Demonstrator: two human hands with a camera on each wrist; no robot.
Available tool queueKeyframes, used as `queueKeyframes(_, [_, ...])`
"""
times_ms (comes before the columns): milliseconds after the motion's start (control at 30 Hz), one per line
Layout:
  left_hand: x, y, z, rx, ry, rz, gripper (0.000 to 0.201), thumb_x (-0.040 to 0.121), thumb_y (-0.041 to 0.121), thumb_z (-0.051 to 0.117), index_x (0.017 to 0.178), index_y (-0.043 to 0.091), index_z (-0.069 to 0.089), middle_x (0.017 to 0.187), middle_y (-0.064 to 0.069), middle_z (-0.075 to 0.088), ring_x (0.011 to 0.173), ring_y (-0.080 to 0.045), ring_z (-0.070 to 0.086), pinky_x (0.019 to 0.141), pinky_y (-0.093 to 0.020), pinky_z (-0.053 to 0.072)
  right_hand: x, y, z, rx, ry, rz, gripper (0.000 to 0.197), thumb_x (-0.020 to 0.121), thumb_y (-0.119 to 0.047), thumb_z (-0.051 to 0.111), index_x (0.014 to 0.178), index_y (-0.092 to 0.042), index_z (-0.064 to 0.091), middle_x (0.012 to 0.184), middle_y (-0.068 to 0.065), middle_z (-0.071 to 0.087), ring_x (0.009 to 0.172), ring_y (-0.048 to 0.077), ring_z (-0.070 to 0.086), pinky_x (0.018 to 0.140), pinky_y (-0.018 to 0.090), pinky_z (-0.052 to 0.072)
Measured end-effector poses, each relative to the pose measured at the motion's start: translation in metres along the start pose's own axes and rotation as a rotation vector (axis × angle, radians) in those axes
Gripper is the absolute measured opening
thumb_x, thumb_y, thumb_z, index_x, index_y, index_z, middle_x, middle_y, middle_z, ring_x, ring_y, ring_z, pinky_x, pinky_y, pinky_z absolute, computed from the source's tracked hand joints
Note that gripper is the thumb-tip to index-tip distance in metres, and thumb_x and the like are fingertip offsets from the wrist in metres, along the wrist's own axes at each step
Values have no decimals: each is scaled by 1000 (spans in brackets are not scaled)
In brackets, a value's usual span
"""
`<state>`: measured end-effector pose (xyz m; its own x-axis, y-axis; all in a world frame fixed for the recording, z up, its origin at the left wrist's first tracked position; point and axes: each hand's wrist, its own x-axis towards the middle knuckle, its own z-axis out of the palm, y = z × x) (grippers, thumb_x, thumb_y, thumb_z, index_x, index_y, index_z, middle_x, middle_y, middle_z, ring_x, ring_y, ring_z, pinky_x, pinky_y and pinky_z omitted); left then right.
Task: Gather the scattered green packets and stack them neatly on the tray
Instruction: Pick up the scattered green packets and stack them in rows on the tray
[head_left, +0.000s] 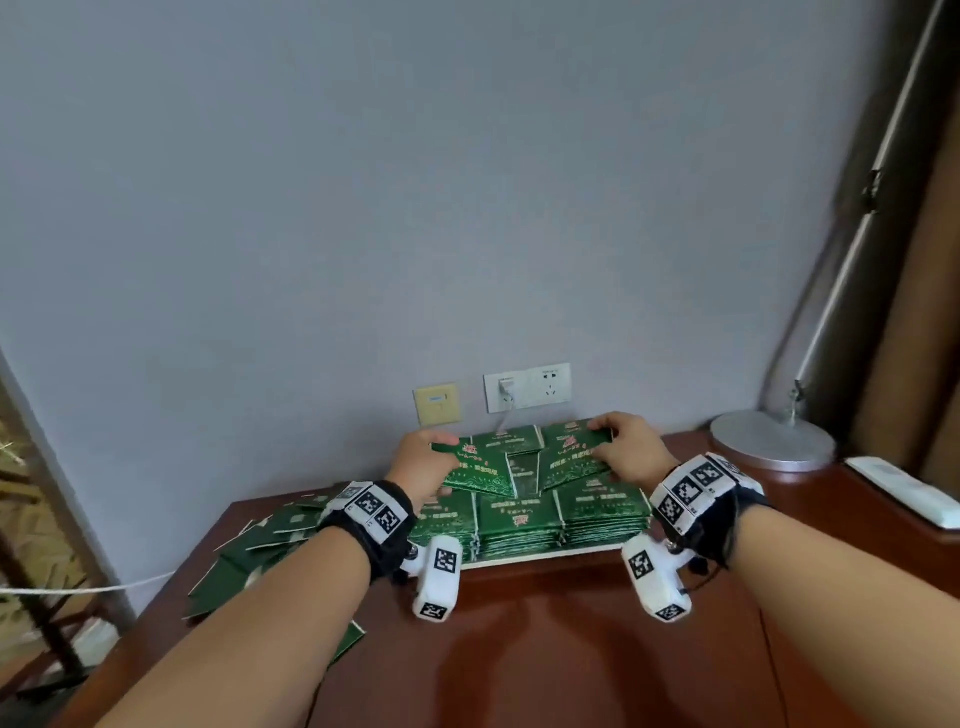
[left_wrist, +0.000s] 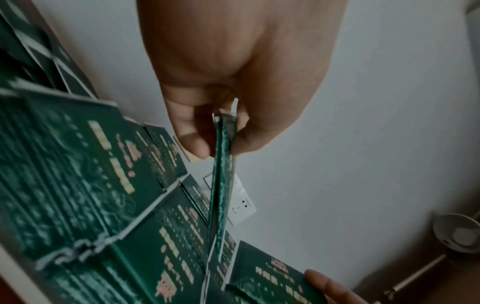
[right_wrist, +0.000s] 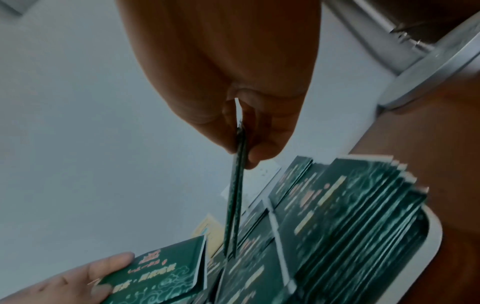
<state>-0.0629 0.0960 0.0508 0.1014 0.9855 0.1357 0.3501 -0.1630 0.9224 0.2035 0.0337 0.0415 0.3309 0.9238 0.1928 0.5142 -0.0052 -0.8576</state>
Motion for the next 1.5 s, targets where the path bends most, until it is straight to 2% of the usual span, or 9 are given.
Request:
queueKeyframes(167, [28, 0, 43, -13, -58, -41, 33, 86, -9, 61, 106, 18, 63, 117, -8, 53, 94, -23, 60, 65, -30, 58, 37, 37, -32, -3, 39, 42, 38, 78, 8, 64, 110, -12, 65, 103, 9, 67, 83, 28, 68, 73, 46, 59])
queueKeyframes(300, [48, -7, 61, -11, -82, -60, 31, 88, -7, 63, 111, 14, 62, 114, -6, 53, 95, -20, 61, 67, -27, 59, 58, 54, -33, 58, 24, 92, 37, 80, 11, 63, 111, -9, 64, 98, 9, 63, 68, 22, 63, 52, 30, 55])
queueKeyframes(467, [67, -17, 71, 154, -87, -36, 31, 85, -1, 69, 111, 15, 63, 103, 3, 54, 82, -14, 61, 84, -44, 58, 79, 68, -18, 111, -28, 135, 33, 81, 13, 63, 104, -10, 62, 98, 12, 62, 72, 27, 63, 69, 47, 59])
queueKeyframes(633, [79, -26, 72, 407, -99, 15, 32, 81, 14, 76, 110, 17, 63, 109, 3, 58, 97, -19, 61, 89, -33, 51, 90, 72, -7, 35, -95, 129, 31, 81, 13, 62, 101, -11, 63, 94, 9, 60, 65, 20, 58, 42, 19, 46])
queueKeyframes(733, [81, -27, 73, 543, -122, 65, 36, 81, 27, 77, 113, 17, 63, 112, 4, 54, 106, -17, 53, 93, -29, 44, 93, 74, -4, -56, -107, 106, 32, 80, 10, 65, 98, -16, 64, 94, 5, 63, 62, 17, 59, 52, 26, 50])
queueKeyframes(867, [78, -28, 81, 724, -187, 129, 24, 83, 30, 68, 106, 34, 64, 130, -5, 49, 120, -28, 48, 102, -41, 44, 92, 77, -5, -232, -123, 42, 35, 81, 3, 66, 112, -15, 67, 107, 4, 65, 64, 6, 52, 66, 23, 45])
queueKeyframes(1100, [68, -25, 97, 977, -428, 303, 34, 99, 35, 47, 129, 44, 57, 144, 3, 43, 133, -27, 36, 110, -51, 31, 81, 64, -4, -479, -168, -69, 35, 84, -15, 66, 118, -23, 66, 133, 6, 48, 114, 25, 54, 102, 34, 43])
queueKeyframes(1300, [66, -29, 97, 1097, -473, 264, 41, 101, 37, 40, 141, 44, 45, 151, -1, 37, 136, -30, 33, 112, -52, 31, 65, 50, 4, -610, -417, -149, 37, 90, -20, 63, 127, -21, 63, 139, 2, 54, 123, 20, 53, 103, 29, 40])
queueKeyframes(1500, [59, -27, 97, 1112, -496, 246, 47, 101, 38, 38, 149, 39, 35, 159, -3, 25, 144, -33, 23, 116, -53, 25, 59, 47, 6, -625, -407, -141, 34, 90, -20, 63, 124, -21, 66, 137, 1, 55, 117, 20, 57, 98, 29, 44])
